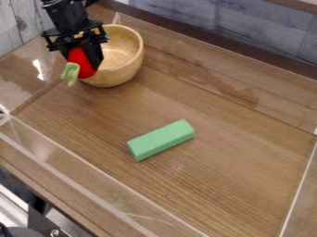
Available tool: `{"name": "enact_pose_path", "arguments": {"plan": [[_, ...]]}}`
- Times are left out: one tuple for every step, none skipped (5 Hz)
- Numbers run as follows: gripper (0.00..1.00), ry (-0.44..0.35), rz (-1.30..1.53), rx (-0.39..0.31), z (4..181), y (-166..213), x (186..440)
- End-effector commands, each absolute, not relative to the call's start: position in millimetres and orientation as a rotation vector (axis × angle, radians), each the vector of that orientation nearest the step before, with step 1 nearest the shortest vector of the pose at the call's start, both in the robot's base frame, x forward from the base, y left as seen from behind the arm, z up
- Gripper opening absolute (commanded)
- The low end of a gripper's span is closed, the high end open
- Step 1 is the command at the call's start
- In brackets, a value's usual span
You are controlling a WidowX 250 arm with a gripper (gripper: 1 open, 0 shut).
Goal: Move the red fruit to the left
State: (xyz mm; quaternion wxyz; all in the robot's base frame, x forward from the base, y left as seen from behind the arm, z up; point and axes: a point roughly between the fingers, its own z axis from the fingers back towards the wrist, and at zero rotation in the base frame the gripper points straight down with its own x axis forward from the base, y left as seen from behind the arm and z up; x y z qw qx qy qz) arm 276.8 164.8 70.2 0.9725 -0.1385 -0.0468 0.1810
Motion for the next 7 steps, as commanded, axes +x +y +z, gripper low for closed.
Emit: {"name": "enact_pose_path", "arguments": {"plan": [[0.0, -0.141, 0.416, -0.259, 80.7, 171, 278], [0.0, -0.14, 0.426, -0.267, 84.4, 168, 278], [0.0, -0.138, 0.434, -0.275, 88.6, 164, 279], [0.0, -0.134, 0.421, -0.283, 96.4, 168, 279], [0.0, -0.127, 0.407, -0.289, 101.5, 173, 279], [0.0, -0.127, 0.436, -0.294, 94.8, 171, 275], [0.0, -0.13, 0.472, -0.302, 91.7, 170, 271]]}}
